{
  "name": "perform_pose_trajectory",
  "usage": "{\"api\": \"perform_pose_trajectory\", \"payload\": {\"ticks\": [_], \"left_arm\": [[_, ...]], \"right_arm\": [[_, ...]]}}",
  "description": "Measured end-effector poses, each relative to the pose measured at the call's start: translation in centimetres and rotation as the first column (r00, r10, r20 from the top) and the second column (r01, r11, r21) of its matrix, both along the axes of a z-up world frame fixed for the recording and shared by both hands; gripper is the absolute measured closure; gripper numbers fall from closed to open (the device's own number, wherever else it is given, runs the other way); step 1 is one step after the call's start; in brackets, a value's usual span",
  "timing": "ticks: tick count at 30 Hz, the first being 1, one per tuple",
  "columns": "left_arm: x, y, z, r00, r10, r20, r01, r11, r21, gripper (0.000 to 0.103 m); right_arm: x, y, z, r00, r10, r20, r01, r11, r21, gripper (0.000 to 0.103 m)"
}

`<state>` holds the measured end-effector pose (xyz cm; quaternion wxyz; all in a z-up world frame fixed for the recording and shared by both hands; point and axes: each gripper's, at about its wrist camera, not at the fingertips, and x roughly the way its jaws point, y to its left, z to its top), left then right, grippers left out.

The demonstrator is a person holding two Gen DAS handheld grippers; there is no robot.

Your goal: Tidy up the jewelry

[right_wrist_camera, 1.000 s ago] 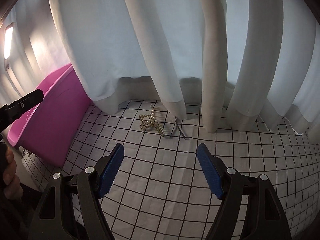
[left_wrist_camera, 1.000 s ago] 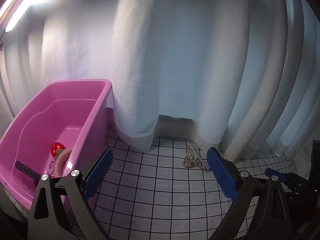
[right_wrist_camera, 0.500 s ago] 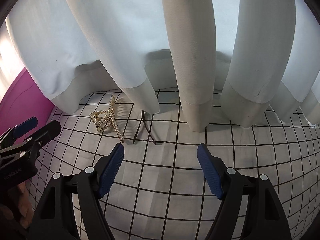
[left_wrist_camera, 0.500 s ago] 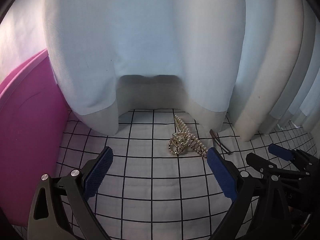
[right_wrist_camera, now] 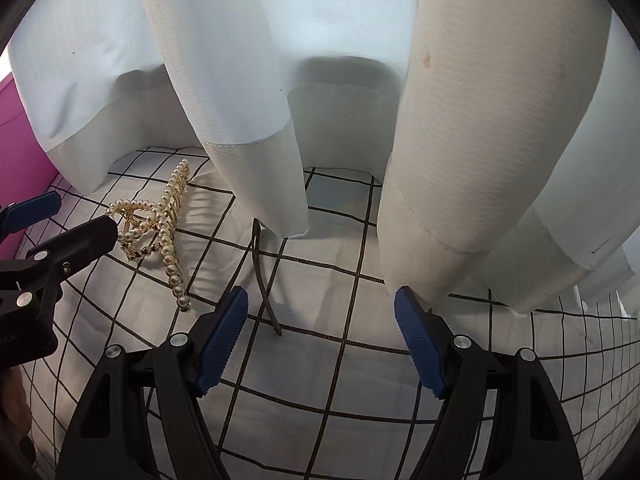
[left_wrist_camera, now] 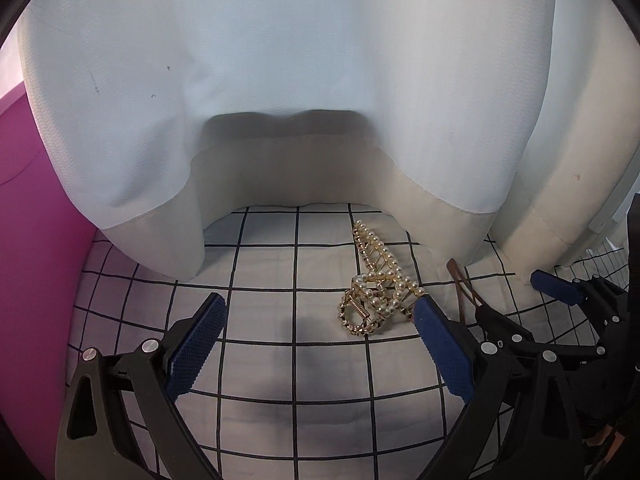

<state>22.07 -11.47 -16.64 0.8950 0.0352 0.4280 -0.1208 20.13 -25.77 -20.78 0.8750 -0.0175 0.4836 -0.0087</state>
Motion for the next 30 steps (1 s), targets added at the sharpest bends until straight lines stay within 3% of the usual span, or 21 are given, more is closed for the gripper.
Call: {"api": "perform_pose_trajectory", "payload": {"ticks": [15,18,19,23,29,30], "left_arm": [[3.7,-1.0,-3.8,0.998,-0.017,-0.057,0.018,1.0,0.019,0.011],[4.1,-1.1,-4.3,0.998,-0.038,-0.05,0.039,0.999,0.014,0.019],[4.0,-1.2,-4.2,0.998,-0.054,-0.039,0.054,0.998,0.014,0.03],[3.8,-1.6,-3.8,0.993,-0.109,-0.038,0.109,0.994,-0.01,0.07],[3.2,-0.7,-3.4,0.992,-0.122,-0.038,0.121,0.992,-0.041,0.071],[3.1,-0.4,-3.3,0.992,-0.126,-0.031,0.125,0.991,-0.039,0.071]], "right_arm": [[0.2,-1.6,-1.6,1.0,0.002,0.03,-0.002,1.0,0.027,0.031],[0.3,-1.8,-1.6,1.0,-0.001,0.032,0.0,0.999,0.042,0.032],[0.3,-1.9,-1.8,0.999,-0.001,0.032,-0.001,0.999,0.045,0.033],[-0.3,-1.8,-1.4,0.999,0.023,0.039,-0.025,0.999,0.048,0.049],[-0.5,-1.4,-1.1,0.998,0.043,0.051,-0.045,0.999,0.027,0.091],[-0.6,-1.7,-1.1,0.998,0.039,0.052,-0.041,0.999,0.035,0.094]]}}
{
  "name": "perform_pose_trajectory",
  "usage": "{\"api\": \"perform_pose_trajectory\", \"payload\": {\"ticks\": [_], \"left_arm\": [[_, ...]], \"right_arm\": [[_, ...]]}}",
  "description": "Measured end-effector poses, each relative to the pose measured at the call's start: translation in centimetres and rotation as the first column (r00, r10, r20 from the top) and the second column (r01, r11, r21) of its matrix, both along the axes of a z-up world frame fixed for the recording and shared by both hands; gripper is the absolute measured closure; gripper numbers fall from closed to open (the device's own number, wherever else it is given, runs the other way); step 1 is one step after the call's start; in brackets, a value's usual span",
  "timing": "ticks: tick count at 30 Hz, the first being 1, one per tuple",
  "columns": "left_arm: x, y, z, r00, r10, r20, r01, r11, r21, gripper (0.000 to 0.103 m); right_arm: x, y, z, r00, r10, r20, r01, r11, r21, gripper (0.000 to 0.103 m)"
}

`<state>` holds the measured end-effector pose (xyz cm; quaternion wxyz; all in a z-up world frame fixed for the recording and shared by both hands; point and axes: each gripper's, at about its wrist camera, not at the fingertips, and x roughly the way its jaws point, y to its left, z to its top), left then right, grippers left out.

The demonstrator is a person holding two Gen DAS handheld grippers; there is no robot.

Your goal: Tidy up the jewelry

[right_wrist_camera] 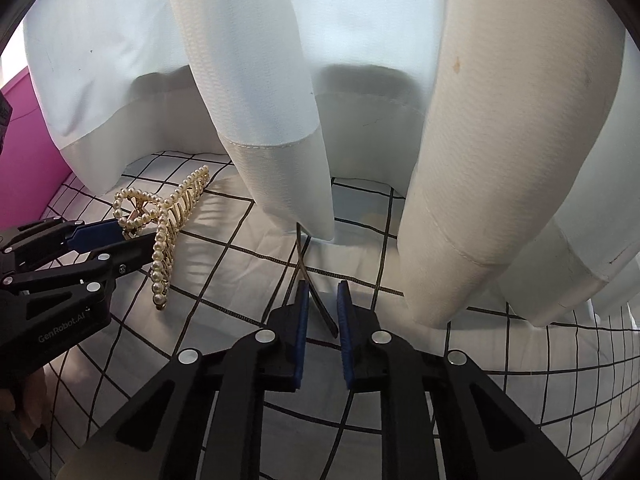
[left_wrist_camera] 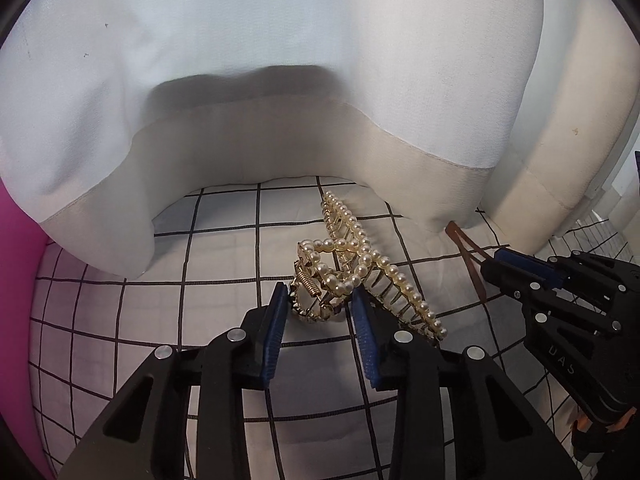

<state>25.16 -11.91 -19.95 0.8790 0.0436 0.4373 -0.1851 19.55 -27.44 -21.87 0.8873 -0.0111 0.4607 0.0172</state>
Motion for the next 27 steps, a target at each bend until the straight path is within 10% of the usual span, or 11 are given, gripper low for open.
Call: {"api": "perform_pose_trajectory", "payload": {"ticks": [27], "left_arm": [[-8.0,2.9,5.8,0.992,0.001,0.122,0.011,0.995,-0.096,0.079]], "right_arm": [[-6.6,-3.0,4.6,0.995,-0.077,0.062,0.06,0.97,0.235,0.101]]}}
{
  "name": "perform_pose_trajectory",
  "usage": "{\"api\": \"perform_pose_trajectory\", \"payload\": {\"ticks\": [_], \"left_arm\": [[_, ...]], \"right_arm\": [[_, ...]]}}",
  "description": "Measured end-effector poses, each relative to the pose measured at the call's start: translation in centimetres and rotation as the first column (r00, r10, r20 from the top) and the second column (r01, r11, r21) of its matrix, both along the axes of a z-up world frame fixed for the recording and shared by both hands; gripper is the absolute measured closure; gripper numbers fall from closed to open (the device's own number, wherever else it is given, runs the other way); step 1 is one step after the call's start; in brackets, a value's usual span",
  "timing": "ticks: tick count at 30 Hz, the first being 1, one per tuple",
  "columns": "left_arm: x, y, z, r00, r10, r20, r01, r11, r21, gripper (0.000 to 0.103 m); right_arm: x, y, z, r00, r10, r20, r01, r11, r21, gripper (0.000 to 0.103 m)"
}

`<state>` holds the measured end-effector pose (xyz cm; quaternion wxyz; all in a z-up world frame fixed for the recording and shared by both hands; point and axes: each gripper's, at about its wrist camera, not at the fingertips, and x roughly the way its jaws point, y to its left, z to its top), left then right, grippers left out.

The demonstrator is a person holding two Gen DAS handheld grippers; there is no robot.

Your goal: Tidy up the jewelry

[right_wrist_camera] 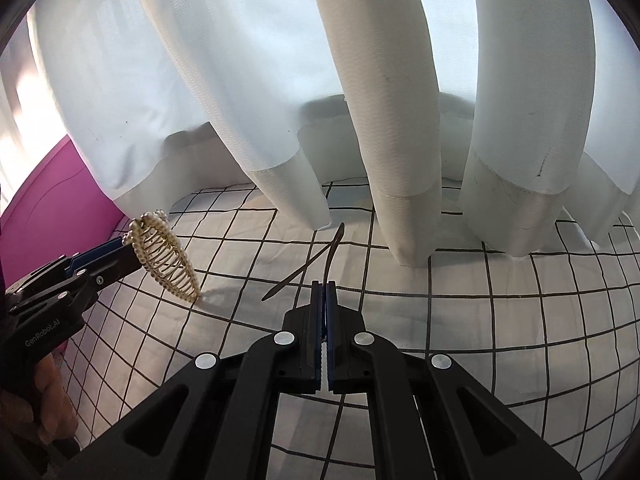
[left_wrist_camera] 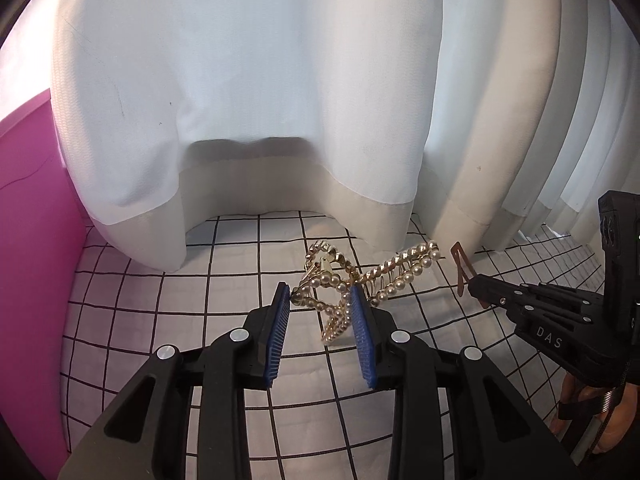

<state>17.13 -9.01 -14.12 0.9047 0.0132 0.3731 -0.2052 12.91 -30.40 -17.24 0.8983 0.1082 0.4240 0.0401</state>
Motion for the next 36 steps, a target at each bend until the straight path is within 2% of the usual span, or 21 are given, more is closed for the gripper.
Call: {"api": "perform_pose_trajectory", "payload": {"ticks": [1,4,10,12,13,14,15,16,17,19,28,36], "left_arm": [[-0.1,0.0,0.1,1.0,0.004,0.001,-0.004,1.0,0.01,0.103],[-0.2,0.3,0.2,1.0,0.008,-0.01,-0.008,1.0,-0.003,0.103],[-0.1,-0.4,-1.0,0.999,0.006,-0.043,-0.004,0.999,0.039,0.102],[0.1,-0.8,-1.5,0.997,0.001,-0.074,0.002,0.999,0.035,0.097],[0.1,-1.0,-1.7,0.996,0.0,-0.089,0.003,1.0,0.028,0.081],[0.0,-1.2,-1.8,0.996,-0.002,-0.093,0.005,1.0,0.023,0.058],[-0.2,-1.5,-1.8,0.997,0.007,-0.081,-0.004,1.0,0.028,0.045],[-0.5,-1.7,-1.7,0.998,0.021,-0.055,-0.019,0.999,0.035,0.024],[-0.8,-1.9,-1.5,0.999,0.028,-0.023,-0.027,0.999,0.033,0.017],[-0.9,-2.7,-1.4,1.0,0.026,-0.004,-0.026,0.999,0.04,0.014],[2.3,-6.1,-4.0,0.991,0.065,-0.116,-0.058,0.996,0.067,0.012],[5.2,-8.1,-6.4,0.976,0.142,-0.168,-0.125,0.986,0.106,0.012]], "right_arm": [[0.3,0.4,-0.2,1.0,0.001,-0.002,-0.001,1.0,0.002,0.101],[-0.1,0.2,-0.1,1.0,-0.002,-0.002,0.002,1.0,0.009,0.101],[-0.6,0.5,0.0,1.0,-0.002,-0.009,0.003,1.0,0.009,0.101],[-1.0,0.4,0.2,1.0,-0.006,-0.012,0.006,1.0,0.011,0.101],[-1.1,0.4,0.2,1.0,-0.008,-0.014,0.008,1.0,0.013,0.101],[-1.2,0.4,0.2,1.0,-0.011,-0.014,0.011,1.0,0.013,0.101],[-1.4,0.2,0.3,1.0,-0.014,-0.016,0.014,1.0,0.015,0.101],[-1.5,0.1,0.3,1.0,-0.017,-0.018,0.018,1.0,0.016,0.101],[-1.5,0.1,0.3,1.0,-0.021,-0.02,0.021,1.0,0.016,0.101],[-1.6,-0.2,0.1,0.999,-0.027,-0.02,0.027,1.0,0.015,0.101],[-1.5,-1.4,-0.8,0.998,-0.061,-0.032,0.061,0.998,0.02,0.101],[-1.4,-2.3,-1.1,0.997,-0.077,-0.031,0.078,0.997,0.028,0.101]]}}
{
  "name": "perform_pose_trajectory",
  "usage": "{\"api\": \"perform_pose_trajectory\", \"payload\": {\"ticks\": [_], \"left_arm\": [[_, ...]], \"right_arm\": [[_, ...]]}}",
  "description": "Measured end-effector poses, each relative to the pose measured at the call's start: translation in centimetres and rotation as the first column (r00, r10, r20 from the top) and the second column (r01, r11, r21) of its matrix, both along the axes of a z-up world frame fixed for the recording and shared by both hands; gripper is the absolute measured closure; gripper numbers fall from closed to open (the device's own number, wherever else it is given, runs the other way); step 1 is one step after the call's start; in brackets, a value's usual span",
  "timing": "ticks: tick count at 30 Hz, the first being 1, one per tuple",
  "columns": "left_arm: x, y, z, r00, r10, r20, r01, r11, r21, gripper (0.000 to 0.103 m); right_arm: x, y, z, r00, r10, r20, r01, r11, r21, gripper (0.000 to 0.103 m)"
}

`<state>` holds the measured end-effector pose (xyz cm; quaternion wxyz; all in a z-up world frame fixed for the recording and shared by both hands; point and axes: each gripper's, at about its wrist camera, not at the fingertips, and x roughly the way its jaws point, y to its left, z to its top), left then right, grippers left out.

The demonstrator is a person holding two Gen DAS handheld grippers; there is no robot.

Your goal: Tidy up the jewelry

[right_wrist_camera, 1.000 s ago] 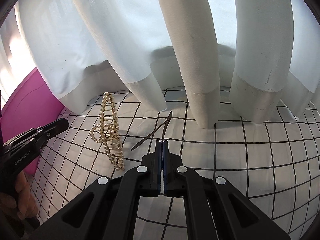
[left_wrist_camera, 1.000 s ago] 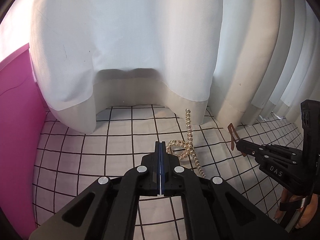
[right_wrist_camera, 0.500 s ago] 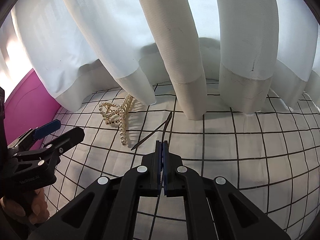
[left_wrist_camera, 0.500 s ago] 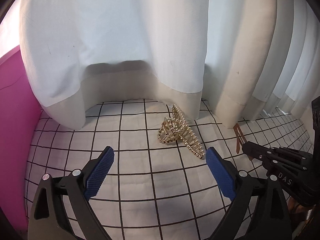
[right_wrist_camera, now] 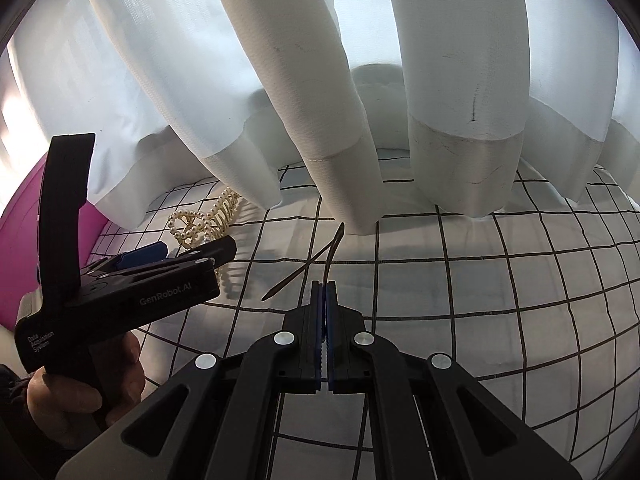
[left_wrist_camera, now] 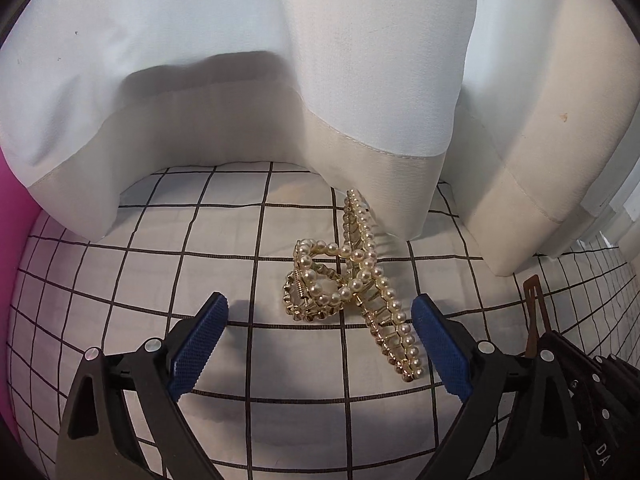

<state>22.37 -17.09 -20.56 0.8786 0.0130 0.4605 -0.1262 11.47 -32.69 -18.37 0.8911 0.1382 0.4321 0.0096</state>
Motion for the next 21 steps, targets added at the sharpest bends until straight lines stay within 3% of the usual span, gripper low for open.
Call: {"api": "perform_pose_trajectory", "payload": {"ticks": [5,9,13,16,21], "left_arm": [[0.8,-1.4,-0.5,0.999,0.02,0.036,-0.023,0.996,0.086,0.01],[1.0,-1.8,-0.4,0.999,0.028,0.034,-0.031,0.996,0.08,0.014],[0.2,-3.4,0.2,0.998,-0.033,0.053,0.028,0.996,0.09,0.048],[-0.1,-3.6,0.3,0.998,-0.034,0.051,0.03,0.996,0.081,0.059],[-1.1,-2.8,0.7,0.999,-0.019,0.049,0.015,0.997,0.072,0.061]], "right_arm": [[-0.1,-0.4,0.0,1.0,-0.008,0.0,0.008,1.0,0.009,0.101],[-0.2,-0.6,0.1,1.0,-0.011,-0.001,0.011,1.0,0.013,0.101],[-0.3,-0.5,0.3,1.0,-0.009,0.0,0.009,1.0,0.014,0.101],[-0.5,-0.4,0.5,1.0,-0.007,0.002,0.007,1.0,0.016,0.101],[-0.9,0.0,1.0,1.0,0.002,0.012,-0.002,1.0,0.018,0.101]]}}
